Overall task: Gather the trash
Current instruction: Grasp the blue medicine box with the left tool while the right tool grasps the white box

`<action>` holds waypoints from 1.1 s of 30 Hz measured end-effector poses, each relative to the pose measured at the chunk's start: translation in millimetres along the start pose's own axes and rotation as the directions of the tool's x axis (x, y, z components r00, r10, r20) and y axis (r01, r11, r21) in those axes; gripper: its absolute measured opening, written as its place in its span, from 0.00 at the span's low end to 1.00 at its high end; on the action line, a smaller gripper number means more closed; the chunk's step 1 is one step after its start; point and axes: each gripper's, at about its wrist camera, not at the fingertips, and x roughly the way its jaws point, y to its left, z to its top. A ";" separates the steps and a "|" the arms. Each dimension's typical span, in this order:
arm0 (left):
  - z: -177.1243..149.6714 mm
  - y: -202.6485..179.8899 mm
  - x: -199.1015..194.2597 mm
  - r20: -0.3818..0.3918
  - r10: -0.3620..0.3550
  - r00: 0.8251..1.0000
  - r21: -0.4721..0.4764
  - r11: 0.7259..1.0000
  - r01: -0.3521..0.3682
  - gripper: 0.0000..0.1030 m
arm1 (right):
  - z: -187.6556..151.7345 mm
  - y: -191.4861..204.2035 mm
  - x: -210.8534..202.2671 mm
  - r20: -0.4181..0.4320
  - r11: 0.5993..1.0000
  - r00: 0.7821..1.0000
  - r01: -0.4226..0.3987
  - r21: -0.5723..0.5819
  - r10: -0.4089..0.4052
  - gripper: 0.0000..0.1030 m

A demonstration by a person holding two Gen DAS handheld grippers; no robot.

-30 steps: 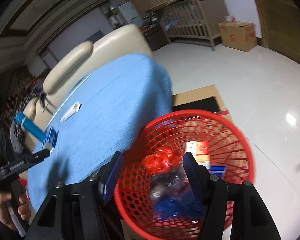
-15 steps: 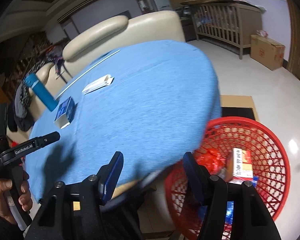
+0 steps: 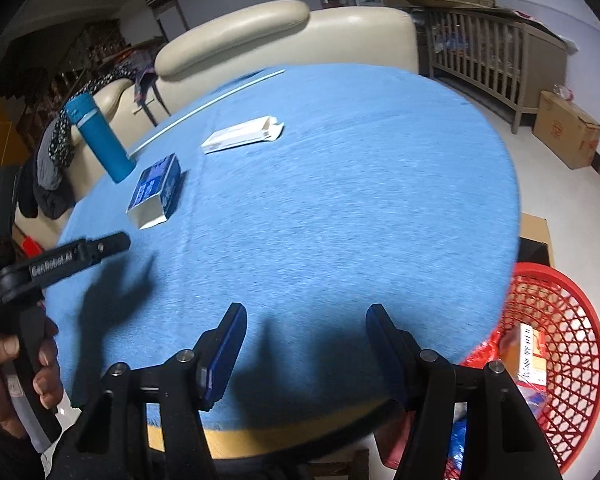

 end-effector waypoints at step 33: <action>46.0 7.1 42.2 0.061 0.062 0.996 0.027 0.998 -0.064 0.59 | 194.5 38.4 136.6 0.013 0.989 0.989 -0.147 0.009 0.147 0.64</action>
